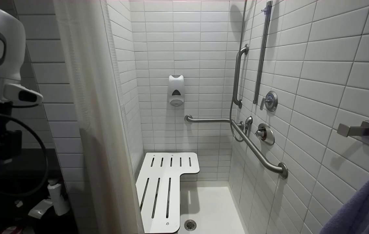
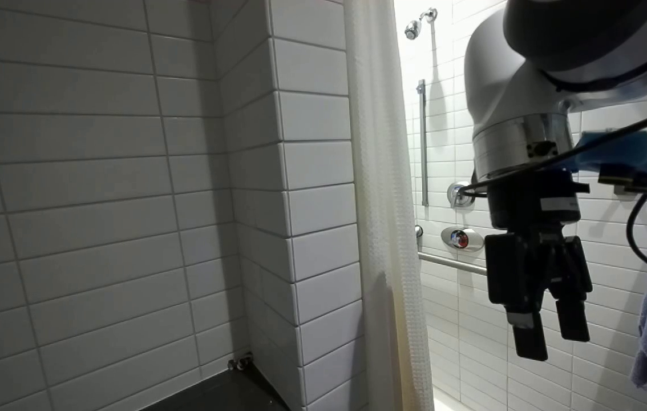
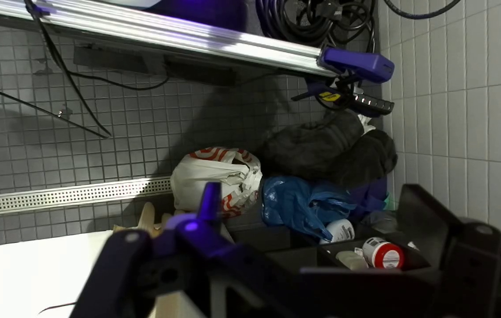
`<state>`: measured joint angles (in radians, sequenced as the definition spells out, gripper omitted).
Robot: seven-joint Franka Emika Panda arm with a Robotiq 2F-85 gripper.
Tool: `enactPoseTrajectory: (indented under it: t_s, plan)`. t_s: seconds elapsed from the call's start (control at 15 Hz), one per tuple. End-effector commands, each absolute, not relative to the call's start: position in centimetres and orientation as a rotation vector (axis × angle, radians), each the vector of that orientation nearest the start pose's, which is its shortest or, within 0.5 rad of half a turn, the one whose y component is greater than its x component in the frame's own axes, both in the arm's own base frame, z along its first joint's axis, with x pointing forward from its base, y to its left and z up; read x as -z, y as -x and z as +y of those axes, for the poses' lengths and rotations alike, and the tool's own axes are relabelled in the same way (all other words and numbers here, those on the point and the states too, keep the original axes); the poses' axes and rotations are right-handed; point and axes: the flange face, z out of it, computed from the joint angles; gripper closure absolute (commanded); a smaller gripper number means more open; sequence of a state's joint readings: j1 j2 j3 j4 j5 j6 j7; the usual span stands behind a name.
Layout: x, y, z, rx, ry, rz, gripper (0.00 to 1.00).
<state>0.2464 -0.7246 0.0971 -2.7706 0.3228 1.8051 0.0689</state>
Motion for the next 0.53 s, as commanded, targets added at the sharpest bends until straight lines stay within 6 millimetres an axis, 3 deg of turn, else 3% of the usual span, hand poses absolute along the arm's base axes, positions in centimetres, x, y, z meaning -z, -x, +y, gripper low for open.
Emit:
enactPoseTrajectory:
  t_s: [0.0,0.47]
  plan:
    - [-39.3,-27.3,11.6,-0.402,2.913,-0.172,0.0]
    - [-41.2,-30.1,7.5,-0.307,3.096,-0.177,0.0]
